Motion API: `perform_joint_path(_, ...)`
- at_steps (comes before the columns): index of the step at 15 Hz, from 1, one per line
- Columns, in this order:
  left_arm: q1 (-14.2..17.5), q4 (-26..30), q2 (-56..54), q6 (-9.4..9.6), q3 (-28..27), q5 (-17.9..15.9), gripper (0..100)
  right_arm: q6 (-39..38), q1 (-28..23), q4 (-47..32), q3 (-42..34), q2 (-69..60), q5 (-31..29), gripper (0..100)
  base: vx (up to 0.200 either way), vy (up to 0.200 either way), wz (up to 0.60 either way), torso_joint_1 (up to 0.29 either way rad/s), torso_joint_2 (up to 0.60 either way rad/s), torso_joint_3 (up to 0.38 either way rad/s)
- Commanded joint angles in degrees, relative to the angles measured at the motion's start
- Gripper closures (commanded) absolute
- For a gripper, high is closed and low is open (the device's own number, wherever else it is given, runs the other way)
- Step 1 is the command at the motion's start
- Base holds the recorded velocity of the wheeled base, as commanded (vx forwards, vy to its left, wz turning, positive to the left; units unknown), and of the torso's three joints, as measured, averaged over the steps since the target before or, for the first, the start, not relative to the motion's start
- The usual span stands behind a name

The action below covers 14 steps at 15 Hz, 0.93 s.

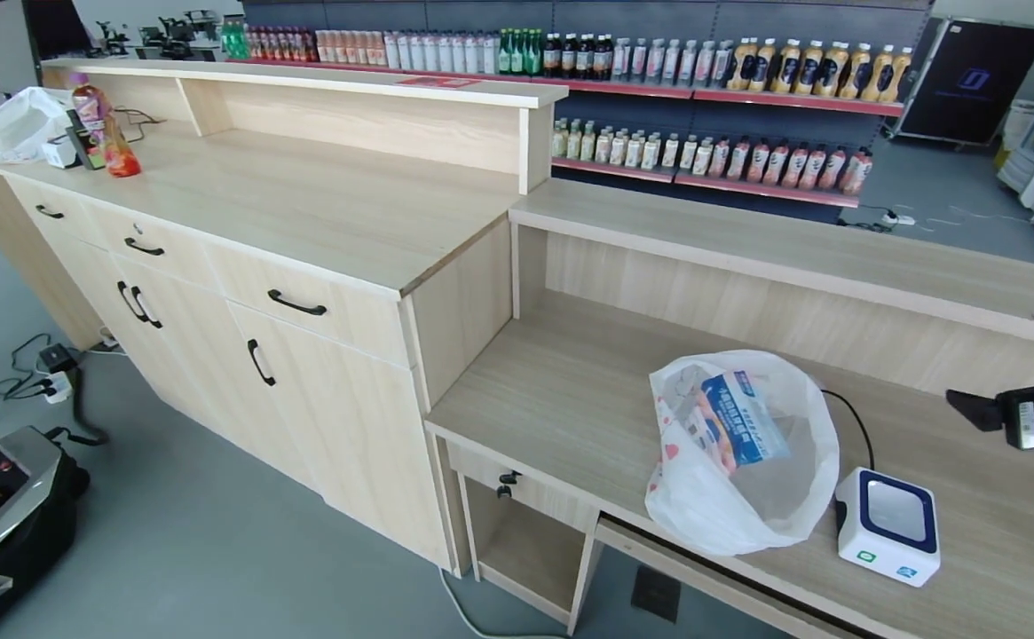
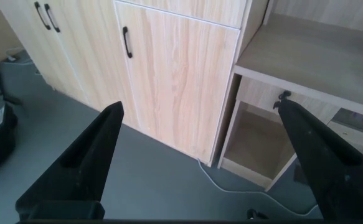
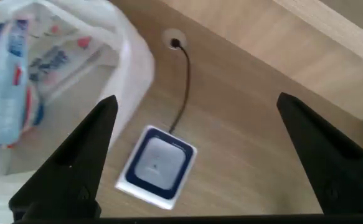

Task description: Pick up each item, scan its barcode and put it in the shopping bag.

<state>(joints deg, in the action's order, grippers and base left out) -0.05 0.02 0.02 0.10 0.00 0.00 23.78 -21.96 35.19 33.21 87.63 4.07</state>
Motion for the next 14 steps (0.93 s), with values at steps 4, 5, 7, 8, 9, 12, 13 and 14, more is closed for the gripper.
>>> perform_joint_path(4,0.0,0.0,0.0,-0.01,0.0,0.0,0,23.5,-35.3,-15.8,0.2,-6.1,-4.2,0,0.0,0.0,-0.6,0.001,0.0,0.002)
perform_joint_path(5,0.0,0.0,0.0,-0.01,0.0,0.0,0,24.1,-35.3,-14.9,0.6,-2.9,-7.3,0,0.0,0.0,-0.6,0.002,0.0,-0.002)
perform_joint_path(7,0.0,0.0,0.0,-0.01,0.0,0.0,0,25.5,-35.3,-13.4,2.6,7.1,-7.5,0,0.0,0.0,-0.3,0.004,0.0,0.001)
perform_joint_path(8,0.0,0.0,0.0,-0.01,0.0,0.0,0,29.0,-35.3,-13.3,4.2,12.3,-7.5,0,0.0,0.0,0.0,0.0,0.0,0.0)
perform_joint_path(9,0.0,0.0,0.0,-0.01,0.0,0.0,0,31.1,-35.3,-13.1,7.0,16.4,-7.1,0,0.0,0.0,0.0,0.0,0.0,0.0)
perform_joint_path(12,0.0,0.0,0.0,-0.01,0.0,0.0,0,30.9,-34.7,-13.6,14.2,22.5,7.5,0,0.0,0.0,0.0,0.0,0.0,0.0)
perform_joint_path(13,0.0,0.0,0.0,-0.01,0.0,0.0,0,31.0,-34.0,-13.6,15.3,22.9,10.6,0,0.0,0.0,0.0,0.0,0.0,0.0)
perform_joint_path(14,0.0,0.0,0.0,-0.01,0.0,0.0,0,31.1,-33.2,-13.3,15.5,22.9,11.1,0,0.0,0.0,0.0,0.0,0.0,0.0)
